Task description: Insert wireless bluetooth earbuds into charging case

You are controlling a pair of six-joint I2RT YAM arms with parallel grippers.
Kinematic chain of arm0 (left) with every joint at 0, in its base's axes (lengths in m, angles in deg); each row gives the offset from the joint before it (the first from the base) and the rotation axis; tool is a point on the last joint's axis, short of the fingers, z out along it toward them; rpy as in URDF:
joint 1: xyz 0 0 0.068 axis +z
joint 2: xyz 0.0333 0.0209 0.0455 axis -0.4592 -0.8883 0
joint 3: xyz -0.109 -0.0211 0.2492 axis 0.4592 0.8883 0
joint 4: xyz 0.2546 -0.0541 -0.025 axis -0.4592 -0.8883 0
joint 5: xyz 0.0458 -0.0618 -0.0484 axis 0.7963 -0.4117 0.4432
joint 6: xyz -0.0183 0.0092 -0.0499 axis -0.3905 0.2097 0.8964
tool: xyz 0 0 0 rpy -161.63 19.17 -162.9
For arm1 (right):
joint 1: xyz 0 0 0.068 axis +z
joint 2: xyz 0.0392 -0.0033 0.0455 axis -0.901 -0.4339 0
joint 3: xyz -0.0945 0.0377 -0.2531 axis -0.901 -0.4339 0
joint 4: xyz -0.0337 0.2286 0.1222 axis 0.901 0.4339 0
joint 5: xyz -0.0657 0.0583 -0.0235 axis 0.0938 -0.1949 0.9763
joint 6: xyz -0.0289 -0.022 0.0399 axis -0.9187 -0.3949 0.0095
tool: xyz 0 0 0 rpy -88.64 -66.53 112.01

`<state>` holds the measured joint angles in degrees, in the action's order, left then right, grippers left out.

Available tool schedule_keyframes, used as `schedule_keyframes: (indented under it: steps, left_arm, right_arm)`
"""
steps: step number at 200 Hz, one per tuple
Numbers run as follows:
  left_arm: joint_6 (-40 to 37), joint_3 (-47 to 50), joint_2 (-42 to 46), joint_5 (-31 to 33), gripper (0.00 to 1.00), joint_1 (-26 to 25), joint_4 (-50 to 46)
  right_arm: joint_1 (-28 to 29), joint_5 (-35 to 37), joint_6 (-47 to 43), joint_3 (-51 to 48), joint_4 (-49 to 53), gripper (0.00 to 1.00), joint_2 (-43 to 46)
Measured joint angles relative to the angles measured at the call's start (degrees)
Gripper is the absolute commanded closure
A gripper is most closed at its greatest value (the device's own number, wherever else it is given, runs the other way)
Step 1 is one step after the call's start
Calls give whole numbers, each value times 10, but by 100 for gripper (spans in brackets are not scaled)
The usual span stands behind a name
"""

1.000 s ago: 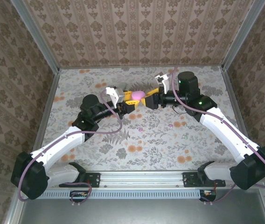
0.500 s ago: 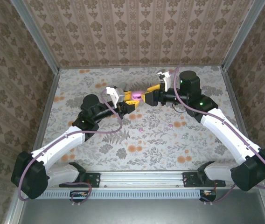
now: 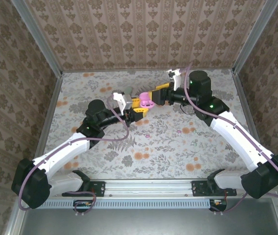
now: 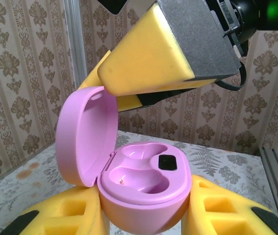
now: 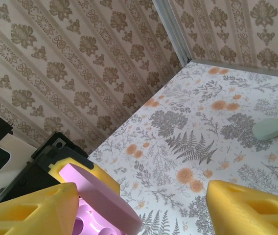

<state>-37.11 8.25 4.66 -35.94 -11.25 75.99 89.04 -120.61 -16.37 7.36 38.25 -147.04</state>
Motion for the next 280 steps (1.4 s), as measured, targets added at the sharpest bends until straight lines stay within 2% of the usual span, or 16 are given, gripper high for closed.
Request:
schedule_keyframes:
  steps: [47,107,141,156,174,194,219,247,280]
  left_arm:
    - [0,0,0,5,74,-1,14]
    - [0,0,-1,17,73,-4,27]
    - [6,0,-7,19,73,-4,39]
    - [8,0,-7,18,73,-4,42]
    - [9,0,-7,16,73,-4,45]
    - [7,0,-7,16,73,-4,45]
    - [-4,0,-7,19,73,-4,43]
    - [-21,0,-6,28,73,-4,39]
    - [-34,-1,-6,32,73,-4,38]
  right_arm:
    - [0,-4,19,12,4,20,0]
    - [-1,-12,19,12,7,21,36]
    - [-1,-16,-32,-2,14,24,68]
    - [-1,-16,-65,-21,21,20,81]
    - [-5,-16,-74,-20,50,20,77]
    - [-25,-46,-29,23,87,23,36]
    - [-39,-91,69,54,94,29,-12]
    - [-37,-142,169,53,90,29,-22]
    - [-36,-173,221,53,90,31,-25]
